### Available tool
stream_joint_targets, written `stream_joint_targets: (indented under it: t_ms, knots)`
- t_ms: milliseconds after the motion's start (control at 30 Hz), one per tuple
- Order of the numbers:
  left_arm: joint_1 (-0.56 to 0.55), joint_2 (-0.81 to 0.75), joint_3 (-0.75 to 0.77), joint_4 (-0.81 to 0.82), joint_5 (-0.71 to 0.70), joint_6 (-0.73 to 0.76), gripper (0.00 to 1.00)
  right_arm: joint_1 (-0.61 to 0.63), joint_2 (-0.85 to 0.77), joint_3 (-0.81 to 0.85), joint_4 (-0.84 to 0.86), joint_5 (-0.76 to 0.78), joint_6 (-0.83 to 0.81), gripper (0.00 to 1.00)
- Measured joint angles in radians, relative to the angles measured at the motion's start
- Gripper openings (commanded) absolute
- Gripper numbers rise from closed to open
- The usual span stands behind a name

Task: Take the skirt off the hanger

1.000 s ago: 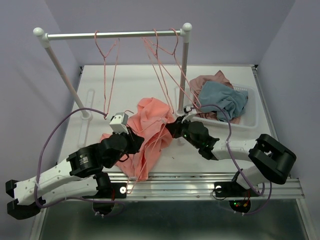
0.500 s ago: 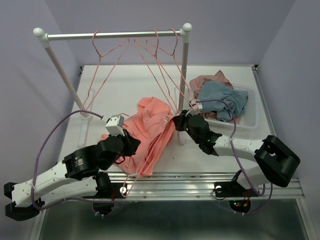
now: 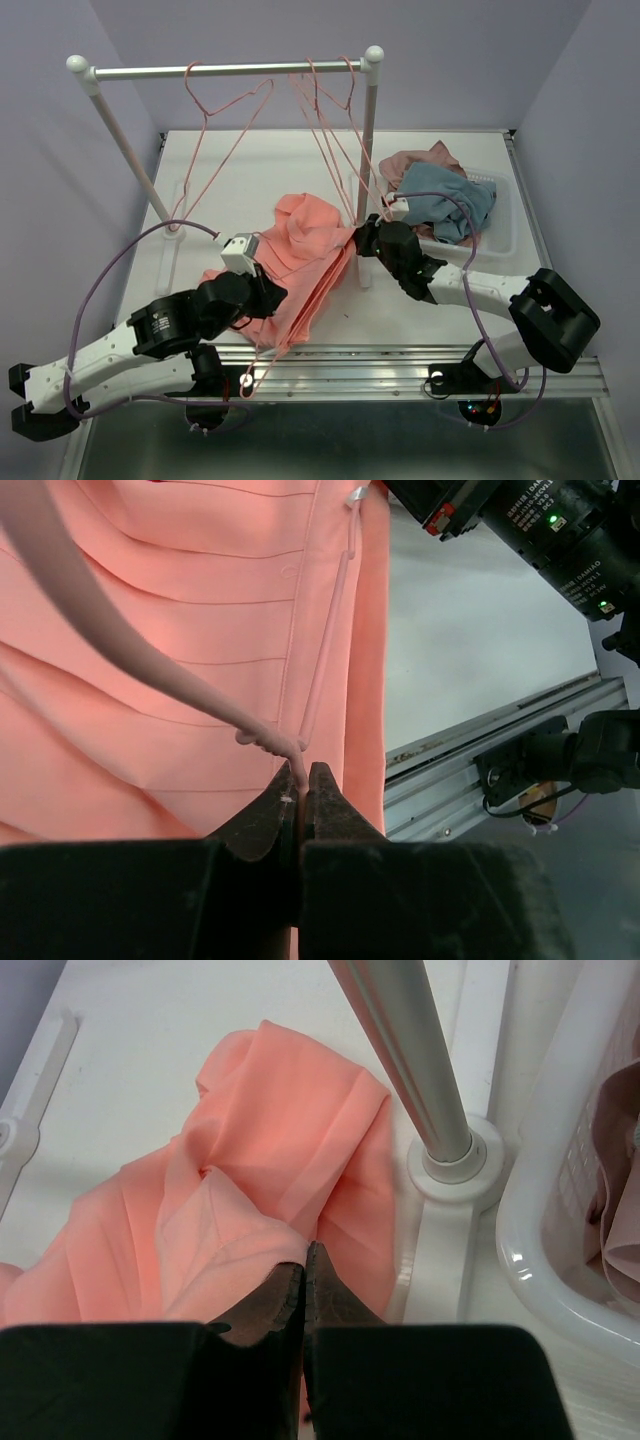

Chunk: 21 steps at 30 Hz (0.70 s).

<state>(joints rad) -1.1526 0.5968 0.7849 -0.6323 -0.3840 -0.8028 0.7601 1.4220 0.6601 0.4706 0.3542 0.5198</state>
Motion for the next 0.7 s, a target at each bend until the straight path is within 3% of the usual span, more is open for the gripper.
stream_joint_targets:
  t_ms: [467, 700]
  knots:
    - [0.001, -0.153, 0.062, -0.027, 0.012, 0.046, 0.00, -0.001, 0.027, 0.017, -0.109, 0.019, 0.035, 0.01]
    - [0.000, -0.155, 0.084, -0.040, -0.034, 0.028, 0.00, -0.010, -0.018, -0.055, -0.069, -0.077, 0.025, 0.01]
